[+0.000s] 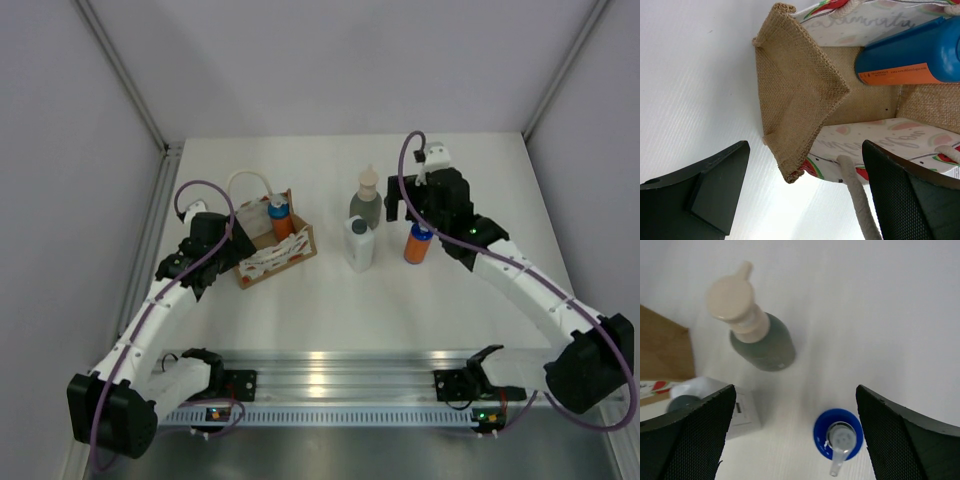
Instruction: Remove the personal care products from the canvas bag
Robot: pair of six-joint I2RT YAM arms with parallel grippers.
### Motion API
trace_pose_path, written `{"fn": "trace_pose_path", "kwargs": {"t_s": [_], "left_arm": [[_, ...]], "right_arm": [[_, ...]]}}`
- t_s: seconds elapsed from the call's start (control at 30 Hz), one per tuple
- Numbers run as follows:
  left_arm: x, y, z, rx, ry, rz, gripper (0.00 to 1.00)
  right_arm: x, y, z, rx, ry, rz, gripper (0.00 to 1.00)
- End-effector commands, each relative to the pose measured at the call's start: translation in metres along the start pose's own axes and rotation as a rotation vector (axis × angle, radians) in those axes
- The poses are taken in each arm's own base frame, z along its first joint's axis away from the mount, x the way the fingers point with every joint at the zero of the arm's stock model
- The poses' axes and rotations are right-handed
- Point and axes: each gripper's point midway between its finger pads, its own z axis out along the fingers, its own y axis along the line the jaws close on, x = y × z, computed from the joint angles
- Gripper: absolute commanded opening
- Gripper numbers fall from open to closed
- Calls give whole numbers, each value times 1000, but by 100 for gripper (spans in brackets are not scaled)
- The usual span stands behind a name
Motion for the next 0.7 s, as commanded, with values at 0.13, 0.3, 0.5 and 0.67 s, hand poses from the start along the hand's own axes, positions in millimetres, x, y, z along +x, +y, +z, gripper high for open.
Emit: {"fn": "trace_pose_path", "kwargs": {"t_s": [0.13,0.3,0.5,0.67], "left_arm": [[-11,-10,-3,44,-36,-17,98],[-10,-10,-3,47,-38,-18,98],[-10,-11,-3,52,-31,-22,98],[-11,-14,-4,61,-28,-22,98]], "right_arm": [[-51,117,-10,-344,-71,-153,100],[-67,189,-17,-521,-84,-196,99],[-69,250,0,-670,-58,-292,100],[-47,283,28,-724,8,-391,100]]}}
